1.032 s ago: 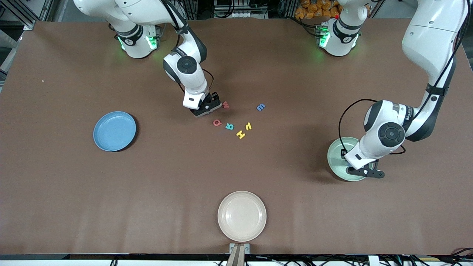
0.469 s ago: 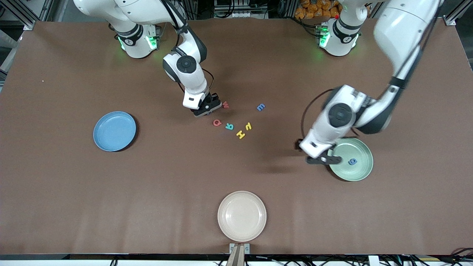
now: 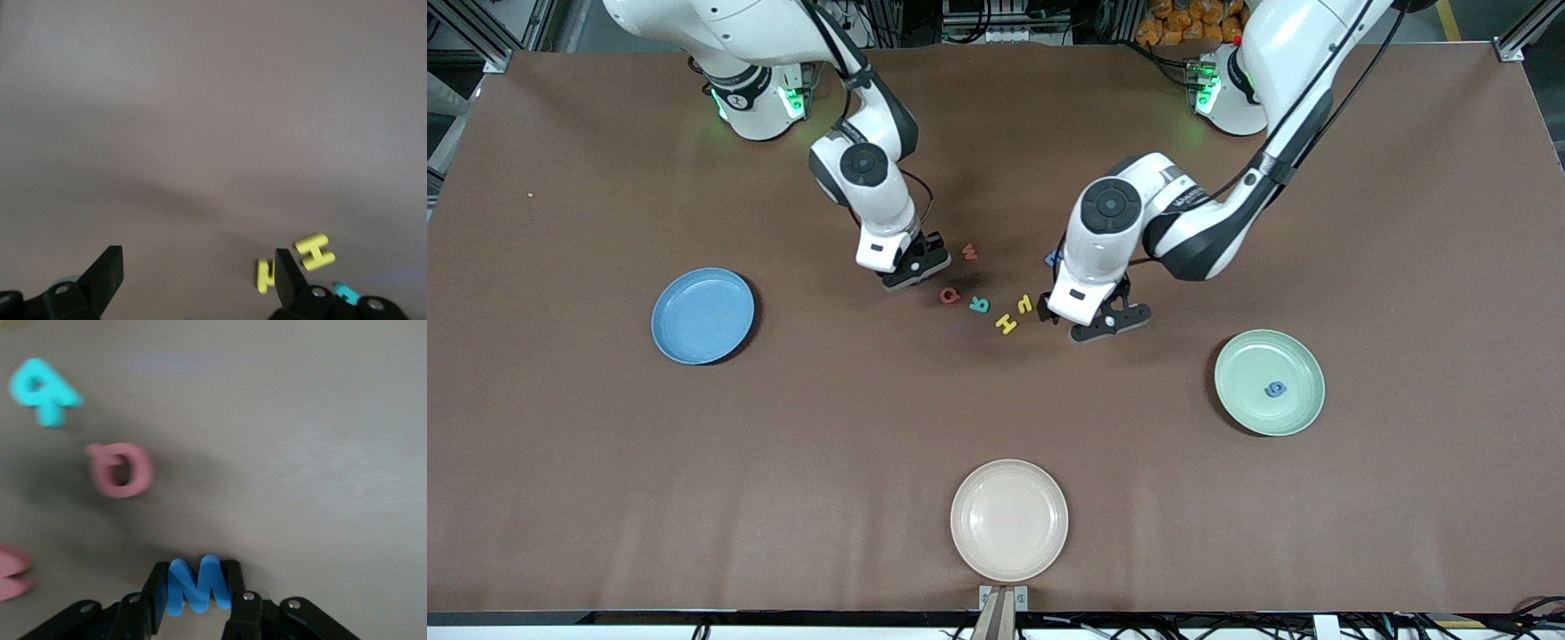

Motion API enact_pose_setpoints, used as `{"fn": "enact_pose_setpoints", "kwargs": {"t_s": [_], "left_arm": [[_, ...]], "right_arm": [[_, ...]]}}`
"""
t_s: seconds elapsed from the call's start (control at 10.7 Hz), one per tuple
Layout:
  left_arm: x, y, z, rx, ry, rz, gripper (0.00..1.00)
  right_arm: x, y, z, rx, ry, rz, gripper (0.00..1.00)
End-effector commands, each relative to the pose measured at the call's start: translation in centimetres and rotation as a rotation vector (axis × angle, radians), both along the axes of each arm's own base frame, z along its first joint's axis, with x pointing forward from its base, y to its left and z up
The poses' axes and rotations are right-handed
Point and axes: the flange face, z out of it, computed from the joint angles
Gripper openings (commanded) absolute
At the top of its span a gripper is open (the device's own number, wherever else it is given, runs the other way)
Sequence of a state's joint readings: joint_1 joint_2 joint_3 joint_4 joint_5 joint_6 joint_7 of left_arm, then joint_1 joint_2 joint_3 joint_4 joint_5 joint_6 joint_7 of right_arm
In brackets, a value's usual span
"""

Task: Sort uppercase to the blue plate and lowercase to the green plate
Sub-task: 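Release the g on the green plate while the right gripper carries M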

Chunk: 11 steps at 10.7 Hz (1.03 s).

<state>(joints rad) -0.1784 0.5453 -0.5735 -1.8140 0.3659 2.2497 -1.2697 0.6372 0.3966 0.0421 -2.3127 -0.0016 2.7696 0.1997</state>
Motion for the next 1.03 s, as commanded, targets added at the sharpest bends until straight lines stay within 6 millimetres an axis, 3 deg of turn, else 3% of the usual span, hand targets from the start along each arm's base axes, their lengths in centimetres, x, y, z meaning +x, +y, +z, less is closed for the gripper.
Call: {"fn": "enact_pose_setpoints", "kwargs": {"t_s": [0.0, 0.19, 0.38, 0.66, 0.94], "left_arm": [[-1.4, -2.0, -2.1, 0.004, 0.048, 0.070, 1.00], [-2.8, -3.9, -3.5, 0.007, 0.059, 0.030, 1.00], [-2.7, -5.5, -4.7, -0.003, 0.059, -0.001, 1.00], [-3.1, -6.4, -7.7, -0.015, 0.039, -0.050, 0.99], [-3.1, -6.6, -9.7, -0.024, 0.027, -0.056, 0.98]], "right_arm": [[3.2, -4.6, 2.0, -0.027, 0.031, 0.035, 0.25], [5.9, -8.9, 4.4, -0.054, 0.082, 0.041, 0.25], [8.4, -14.3, 6.0, -0.063, 0.114, 0.074, 0.25], [11.2, -25.1, 6.1, -0.045, 0.125, 0.146, 0.24], [11.4, -32.2, 5.9, -0.036, 0.157, 0.202, 0.24]]}}
